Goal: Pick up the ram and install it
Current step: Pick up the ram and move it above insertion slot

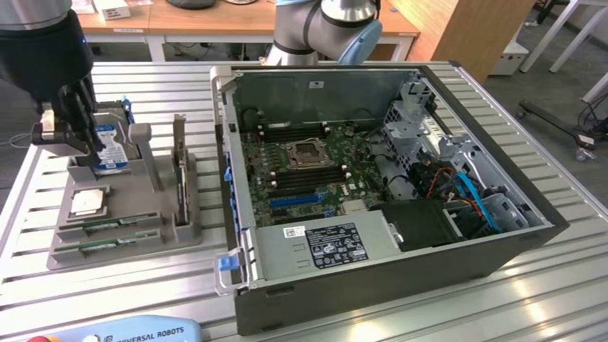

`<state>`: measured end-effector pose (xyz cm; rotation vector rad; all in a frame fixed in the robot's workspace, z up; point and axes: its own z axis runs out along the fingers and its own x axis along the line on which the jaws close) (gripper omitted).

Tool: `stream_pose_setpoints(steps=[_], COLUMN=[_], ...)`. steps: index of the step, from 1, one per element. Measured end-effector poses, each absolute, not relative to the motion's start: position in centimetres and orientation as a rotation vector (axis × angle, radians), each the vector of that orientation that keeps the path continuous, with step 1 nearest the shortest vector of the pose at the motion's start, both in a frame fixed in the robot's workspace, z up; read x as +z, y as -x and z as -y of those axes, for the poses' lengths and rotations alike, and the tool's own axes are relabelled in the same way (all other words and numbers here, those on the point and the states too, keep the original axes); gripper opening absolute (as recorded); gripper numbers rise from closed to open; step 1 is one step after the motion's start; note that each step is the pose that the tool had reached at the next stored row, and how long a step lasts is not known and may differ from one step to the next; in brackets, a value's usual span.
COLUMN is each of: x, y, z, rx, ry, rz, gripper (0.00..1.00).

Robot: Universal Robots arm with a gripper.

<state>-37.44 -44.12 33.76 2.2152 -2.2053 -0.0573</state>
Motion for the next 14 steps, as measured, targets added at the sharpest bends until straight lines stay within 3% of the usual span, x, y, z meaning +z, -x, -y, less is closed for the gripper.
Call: stream_pose_setpoints(steps=[14], x=[31.6], y=[37.4], z=[44.1], rx=[-0.057], ry=[-2.215], rz=[2.205], gripper=[0.30])
